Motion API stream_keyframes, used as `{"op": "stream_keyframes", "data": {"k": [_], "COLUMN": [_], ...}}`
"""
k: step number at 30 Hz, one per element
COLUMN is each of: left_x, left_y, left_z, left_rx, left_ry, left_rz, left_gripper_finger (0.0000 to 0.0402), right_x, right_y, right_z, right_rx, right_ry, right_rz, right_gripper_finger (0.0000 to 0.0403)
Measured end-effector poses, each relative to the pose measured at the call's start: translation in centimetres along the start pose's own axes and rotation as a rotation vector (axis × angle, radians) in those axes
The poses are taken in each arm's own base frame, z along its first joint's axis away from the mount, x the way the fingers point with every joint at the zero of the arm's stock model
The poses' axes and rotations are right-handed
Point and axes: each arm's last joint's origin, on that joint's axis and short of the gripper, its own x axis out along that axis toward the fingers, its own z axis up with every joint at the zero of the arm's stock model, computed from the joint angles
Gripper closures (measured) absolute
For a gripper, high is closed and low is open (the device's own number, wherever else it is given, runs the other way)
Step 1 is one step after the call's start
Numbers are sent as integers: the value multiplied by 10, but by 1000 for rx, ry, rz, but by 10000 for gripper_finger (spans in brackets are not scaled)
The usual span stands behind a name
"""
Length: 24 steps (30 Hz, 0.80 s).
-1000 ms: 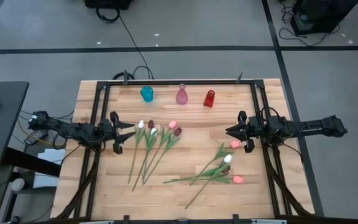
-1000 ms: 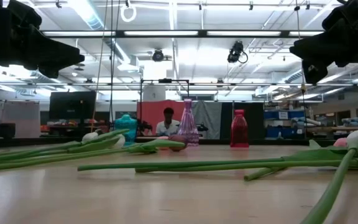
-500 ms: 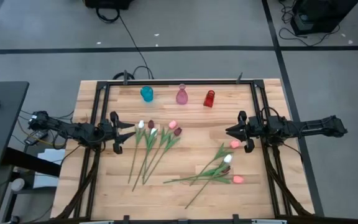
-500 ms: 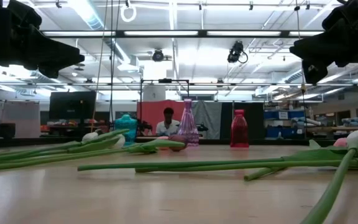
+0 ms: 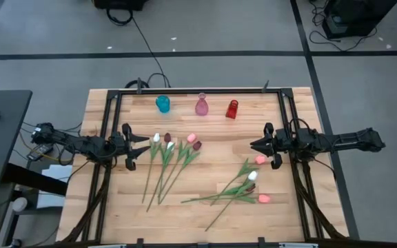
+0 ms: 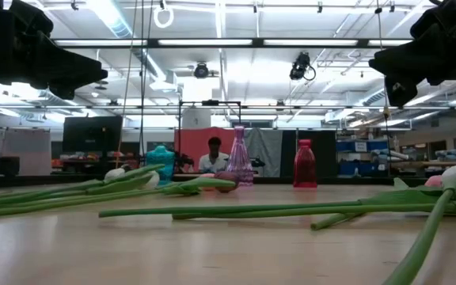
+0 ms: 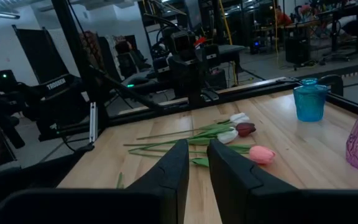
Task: Sort flowers into vase by color
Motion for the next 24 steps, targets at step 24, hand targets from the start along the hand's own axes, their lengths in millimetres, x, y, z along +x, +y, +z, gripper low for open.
{"op": "stream_keyframes", "data": {"k": [24], "left_x": [0], "left_y": [0], "left_z": [5], "left_rx": [-79], "left_ry": [-45], "left_rz": [-2], "left_gripper_finger": [230], "right_x": [0], "right_y": [0], "right_z": [0], "right_rx": [0], "right_ry": [0], "right_rz": [0], "right_gripper_finger": [328]}}
